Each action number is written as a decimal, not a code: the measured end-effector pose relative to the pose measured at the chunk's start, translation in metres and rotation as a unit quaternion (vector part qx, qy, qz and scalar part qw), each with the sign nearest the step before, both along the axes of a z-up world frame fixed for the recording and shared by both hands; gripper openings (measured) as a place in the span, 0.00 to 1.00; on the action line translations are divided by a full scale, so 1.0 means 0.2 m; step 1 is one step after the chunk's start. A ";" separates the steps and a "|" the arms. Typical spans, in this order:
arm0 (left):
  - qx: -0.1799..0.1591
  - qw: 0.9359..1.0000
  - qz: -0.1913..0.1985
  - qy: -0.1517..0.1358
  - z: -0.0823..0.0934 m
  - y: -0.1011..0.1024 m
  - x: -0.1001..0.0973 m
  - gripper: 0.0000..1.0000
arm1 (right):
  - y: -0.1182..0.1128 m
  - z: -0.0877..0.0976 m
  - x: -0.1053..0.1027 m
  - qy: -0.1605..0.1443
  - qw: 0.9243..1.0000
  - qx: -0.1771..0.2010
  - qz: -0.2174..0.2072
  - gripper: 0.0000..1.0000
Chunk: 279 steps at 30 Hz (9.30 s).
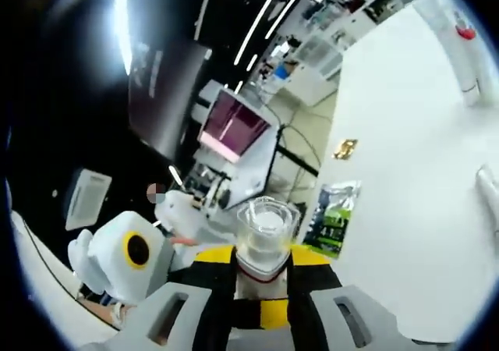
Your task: Arrange the skincare products in the storage area until every visible bottle or jar stands upright without overlapping.
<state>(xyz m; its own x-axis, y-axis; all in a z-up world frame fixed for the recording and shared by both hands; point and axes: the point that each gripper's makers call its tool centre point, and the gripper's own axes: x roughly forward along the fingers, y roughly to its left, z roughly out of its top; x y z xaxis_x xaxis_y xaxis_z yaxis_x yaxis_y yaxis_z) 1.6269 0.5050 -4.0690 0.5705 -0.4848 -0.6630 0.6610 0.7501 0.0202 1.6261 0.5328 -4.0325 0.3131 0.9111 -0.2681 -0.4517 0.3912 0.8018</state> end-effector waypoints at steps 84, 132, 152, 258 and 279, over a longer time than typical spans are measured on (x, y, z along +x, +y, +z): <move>-0.209 0.976 0.024 0.049 0.17 -0.10 0.04 0.20 | -0.13 0.13 0.05 -0.024 0.999 0.038 0.030 0.20; 0.113 0.994 -0.008 -0.002 -0.29 0.16 -0.09 0.22 | -0.47 0.04 0.37 -0.100 0.988 -0.096 -0.070 0.14; 0.158 0.987 -0.008 0.014 -0.44 0.20 -0.13 0.19 | -0.76 -0.15 0.65 -0.148 0.957 -0.213 -0.128 0.14; 0.179 0.983 0.010 0.042 -0.51 0.26 -0.14 0.10 | -1.10 -0.60 1.18 -0.233 0.848 -0.410 -0.242 0.15; 0.182 0.982 0.013 0.043 -0.51 0.27 -0.15 0.10 | -1.12 -0.61 1.27 -0.191 0.838 -0.426 -0.284 0.15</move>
